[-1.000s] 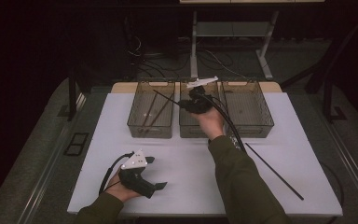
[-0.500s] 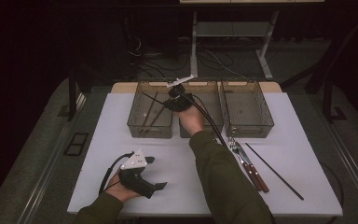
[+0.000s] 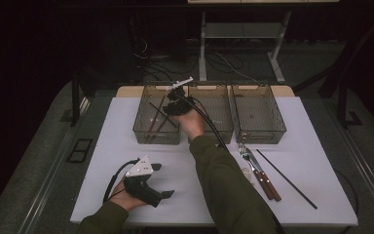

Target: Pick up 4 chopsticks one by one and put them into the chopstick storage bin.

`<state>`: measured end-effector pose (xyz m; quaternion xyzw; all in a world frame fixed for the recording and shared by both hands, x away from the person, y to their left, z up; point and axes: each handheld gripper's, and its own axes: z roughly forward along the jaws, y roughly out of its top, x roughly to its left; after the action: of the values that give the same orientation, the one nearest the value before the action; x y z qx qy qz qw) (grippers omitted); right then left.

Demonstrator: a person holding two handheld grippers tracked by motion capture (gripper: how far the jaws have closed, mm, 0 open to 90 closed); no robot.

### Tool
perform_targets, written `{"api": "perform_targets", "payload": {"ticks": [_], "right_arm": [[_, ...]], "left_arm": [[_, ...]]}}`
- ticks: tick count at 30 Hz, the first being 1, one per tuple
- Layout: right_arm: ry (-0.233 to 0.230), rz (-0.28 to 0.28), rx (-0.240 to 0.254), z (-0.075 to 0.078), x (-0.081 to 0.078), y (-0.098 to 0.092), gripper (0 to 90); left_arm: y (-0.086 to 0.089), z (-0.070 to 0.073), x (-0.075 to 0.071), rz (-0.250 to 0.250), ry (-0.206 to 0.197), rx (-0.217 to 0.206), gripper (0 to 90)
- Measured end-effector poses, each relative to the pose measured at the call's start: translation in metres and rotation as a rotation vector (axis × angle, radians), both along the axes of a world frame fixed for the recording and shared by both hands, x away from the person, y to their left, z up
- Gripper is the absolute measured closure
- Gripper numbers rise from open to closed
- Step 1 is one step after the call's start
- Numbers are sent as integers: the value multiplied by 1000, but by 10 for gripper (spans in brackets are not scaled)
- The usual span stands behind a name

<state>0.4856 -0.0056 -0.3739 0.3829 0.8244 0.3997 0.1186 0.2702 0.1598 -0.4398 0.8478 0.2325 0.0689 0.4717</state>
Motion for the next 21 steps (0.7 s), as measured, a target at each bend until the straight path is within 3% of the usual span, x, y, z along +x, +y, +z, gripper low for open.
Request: {"api": "perform_targets", "payload": {"ticks": [8,16,21], "right_arm": [[2,35,32,8,-6,-13,505],[1,74,81,16,-19,-40,431],[-13,98,71,21,-32,-62,408]], "left_arm": [[0,0,0,3,-5,2,0],[0,0,0,8,2,-1,0],[0,0,0,11,-2,-1,0]]}}
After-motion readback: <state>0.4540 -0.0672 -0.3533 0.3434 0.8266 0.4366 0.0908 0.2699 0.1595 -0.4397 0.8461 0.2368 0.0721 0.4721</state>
